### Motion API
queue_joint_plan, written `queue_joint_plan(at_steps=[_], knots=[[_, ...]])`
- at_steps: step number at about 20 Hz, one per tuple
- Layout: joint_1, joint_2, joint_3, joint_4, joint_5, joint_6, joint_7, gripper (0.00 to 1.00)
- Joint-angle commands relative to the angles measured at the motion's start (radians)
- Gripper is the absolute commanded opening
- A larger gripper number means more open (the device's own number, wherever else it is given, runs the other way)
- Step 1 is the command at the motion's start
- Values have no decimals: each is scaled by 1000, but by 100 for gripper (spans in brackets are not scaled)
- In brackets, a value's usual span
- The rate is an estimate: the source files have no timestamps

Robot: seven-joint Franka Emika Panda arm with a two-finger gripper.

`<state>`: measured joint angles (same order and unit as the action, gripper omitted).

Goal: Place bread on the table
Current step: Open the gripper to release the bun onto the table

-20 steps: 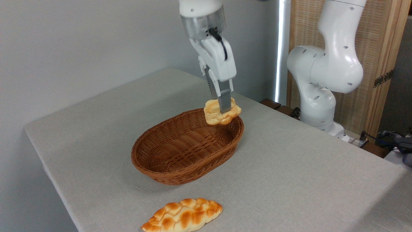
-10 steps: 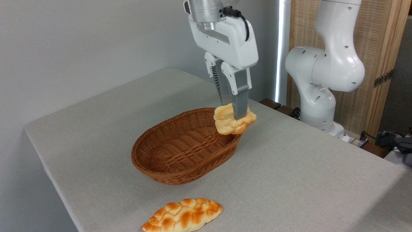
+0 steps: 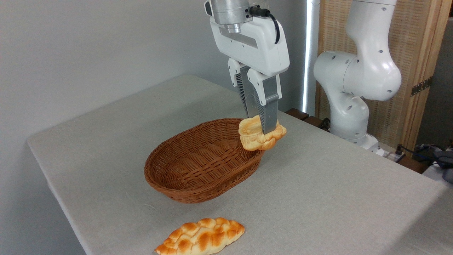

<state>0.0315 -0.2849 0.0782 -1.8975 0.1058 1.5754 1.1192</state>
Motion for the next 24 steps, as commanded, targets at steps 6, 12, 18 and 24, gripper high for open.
queue_joint_plan(at_steps=[6,12,18,24], knots=[[-7,6,3,17,-17,5,-21,100],[-10,6,2,17,-18,5,-21,100],[-10,4,3,17,-18,5,-19,100],[-10,4,3,17,-18,5,-21,100]])
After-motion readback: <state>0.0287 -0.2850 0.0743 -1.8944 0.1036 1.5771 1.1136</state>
